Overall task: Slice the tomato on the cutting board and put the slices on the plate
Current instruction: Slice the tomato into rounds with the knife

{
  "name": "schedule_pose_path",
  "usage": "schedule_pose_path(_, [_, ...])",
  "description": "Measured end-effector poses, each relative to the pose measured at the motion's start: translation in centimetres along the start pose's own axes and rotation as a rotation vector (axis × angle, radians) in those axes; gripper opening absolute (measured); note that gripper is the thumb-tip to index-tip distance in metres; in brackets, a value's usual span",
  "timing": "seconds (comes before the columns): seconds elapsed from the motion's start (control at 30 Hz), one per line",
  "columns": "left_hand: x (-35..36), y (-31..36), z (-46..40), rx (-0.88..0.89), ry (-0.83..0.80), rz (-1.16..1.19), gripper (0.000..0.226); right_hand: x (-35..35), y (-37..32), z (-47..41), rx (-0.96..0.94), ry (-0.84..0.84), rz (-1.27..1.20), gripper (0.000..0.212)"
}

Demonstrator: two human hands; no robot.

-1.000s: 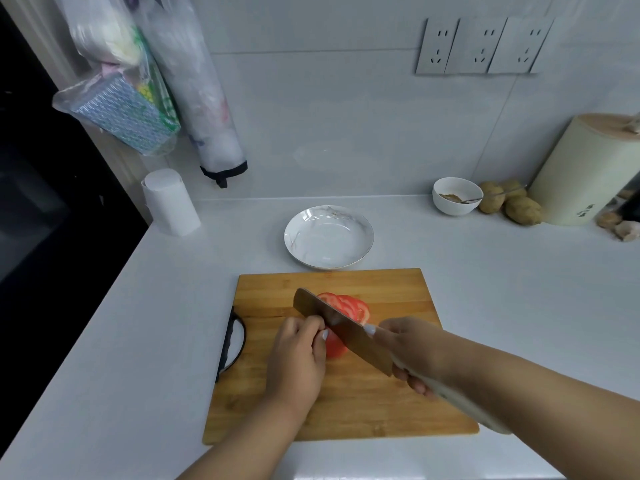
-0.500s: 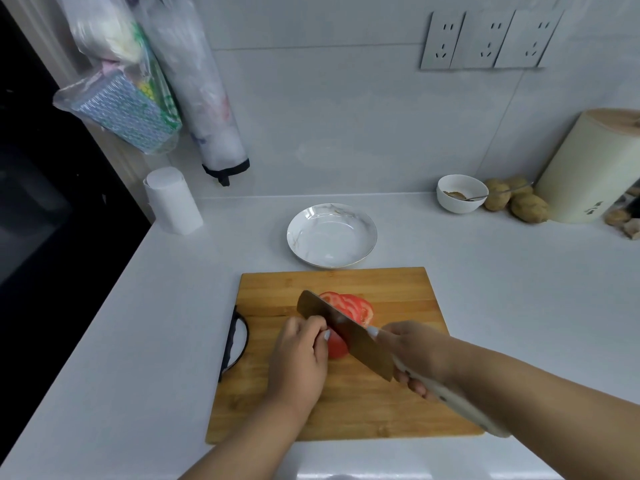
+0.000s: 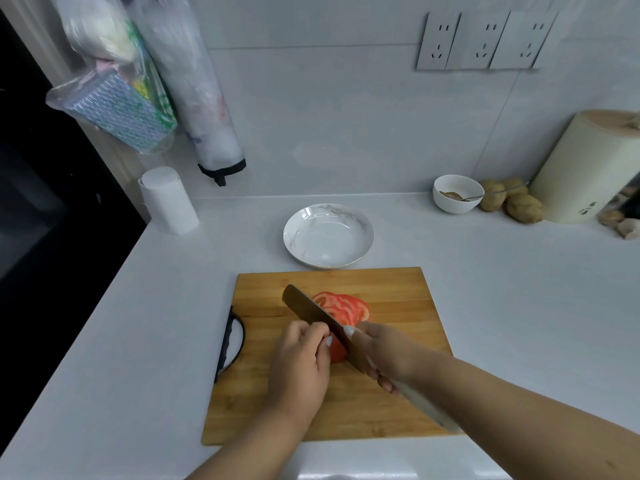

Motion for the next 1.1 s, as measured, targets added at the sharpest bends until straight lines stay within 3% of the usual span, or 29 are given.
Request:
schedule_pose_path(0.2, [0.2, 0.9, 0.8, 0.13, -0.048, -0.098, 0.018, -0.4, 0.1, -0.1, 0.053, -0.046, -0.018, 0.051])
schedule_pose_path(0.47, [0.1, -0.2, 0.4, -0.052, 0.023, -0.026, 0.012, -0.4, 0.5, -0.6, 0.053, -0.077, -0.048, 0.039])
schedule_pose_path(0.63, [0.1, -0.5, 0.4, -0.047, 0.013, -0.03, 0.016, -0.4, 0.8, -0.8, 0.153, -0.082, -0.07, 0.061])
schedule_pose_path(0.77, [0.1, -0.8, 0.5, -0.028, 0.006, -0.025, 0.019, -0.5, 0.5, -0.5, 0.105, -0.083, -0.092, 0.041])
schedule_pose_path(0.97, [0.3, -1.3, 0.1, 0.029, 0.009, -0.048, 0.02, -0.9, -0.4, 0.3, 0.11, -0.019, -0.006, 0.058])
schedule_pose_path(1.1, [0.3, -1.1, -0.1, 0.033, 0.037, -0.026, 0.012, -2.3, -1.7, 1.7, 0.071, 0.01, -0.007, 0.054])
Point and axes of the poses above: each hand's wrist, its own z-axis away from the middle knuckle, its own x-axis out of the palm, y = z × x, the point moved 3 cm from there along -z, towards the middle knuckle, and after that the axes turned 1 degree about y, right-handed, at the moved point
